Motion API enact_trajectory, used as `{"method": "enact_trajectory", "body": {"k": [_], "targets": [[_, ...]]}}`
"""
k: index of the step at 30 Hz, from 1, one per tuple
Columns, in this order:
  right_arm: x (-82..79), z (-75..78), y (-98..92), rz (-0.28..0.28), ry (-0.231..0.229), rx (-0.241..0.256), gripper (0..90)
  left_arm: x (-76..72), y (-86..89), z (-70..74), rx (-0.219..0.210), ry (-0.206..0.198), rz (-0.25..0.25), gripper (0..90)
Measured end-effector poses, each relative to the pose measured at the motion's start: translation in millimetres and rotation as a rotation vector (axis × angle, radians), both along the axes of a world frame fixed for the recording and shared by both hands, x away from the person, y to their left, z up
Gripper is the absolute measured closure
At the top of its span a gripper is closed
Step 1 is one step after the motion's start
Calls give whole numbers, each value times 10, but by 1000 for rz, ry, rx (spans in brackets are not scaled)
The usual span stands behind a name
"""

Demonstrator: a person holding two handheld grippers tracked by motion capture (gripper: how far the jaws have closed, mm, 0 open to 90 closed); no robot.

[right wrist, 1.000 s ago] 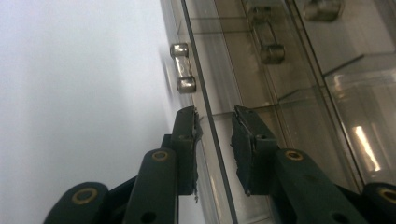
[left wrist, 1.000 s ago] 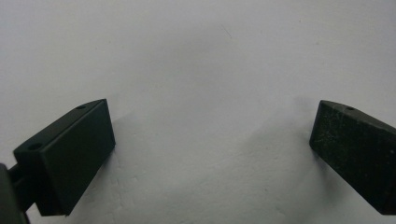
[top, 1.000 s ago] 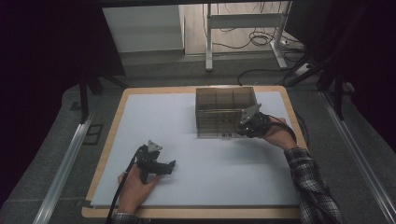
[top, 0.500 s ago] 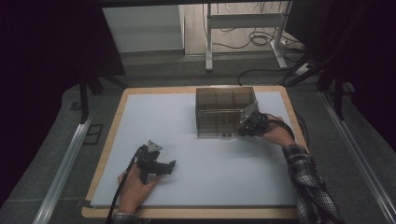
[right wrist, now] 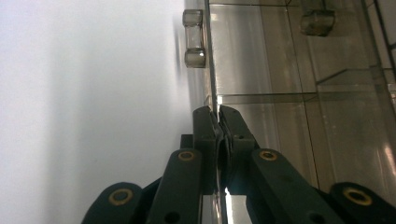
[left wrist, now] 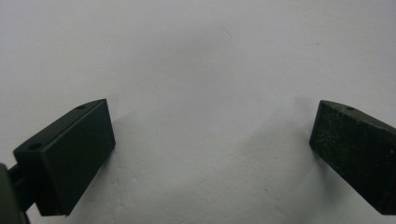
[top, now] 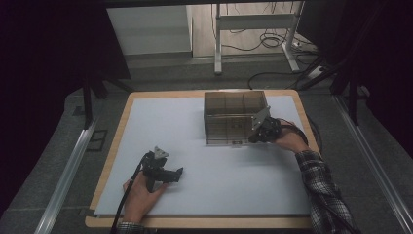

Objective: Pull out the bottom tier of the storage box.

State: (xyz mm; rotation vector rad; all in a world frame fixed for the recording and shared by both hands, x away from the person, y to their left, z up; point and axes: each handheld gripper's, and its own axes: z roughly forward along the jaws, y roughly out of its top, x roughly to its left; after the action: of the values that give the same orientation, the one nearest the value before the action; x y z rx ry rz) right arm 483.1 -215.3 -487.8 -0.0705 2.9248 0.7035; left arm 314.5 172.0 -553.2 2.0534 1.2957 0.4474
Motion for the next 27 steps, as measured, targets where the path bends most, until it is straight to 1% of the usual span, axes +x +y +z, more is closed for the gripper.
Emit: {"method": "enact_trajectory", "body": {"k": [4,13,21,22,23,24,27], "targets": [[-56,19,-5,9,11,-7,864,0,0,0,0,0,0,0],[-163,41,-12,30,13,-13,866,0,0,0,0,0,0,0],[-277,45,-31,46,13,0,865,0,0,0,0,0,0,0],[-308,32,-35,52,22,7,866,0,-1,0,-1,0,0,0],[-308,32,-35,52,22,7,866,0,-1,0,-1,0,0,0],[-339,32,-43,52,11,1,866,0,-1,0,-1,0,0,0],[-366,32,-52,51,5,3,866,0,-1,0,0,0,0,0]]}}
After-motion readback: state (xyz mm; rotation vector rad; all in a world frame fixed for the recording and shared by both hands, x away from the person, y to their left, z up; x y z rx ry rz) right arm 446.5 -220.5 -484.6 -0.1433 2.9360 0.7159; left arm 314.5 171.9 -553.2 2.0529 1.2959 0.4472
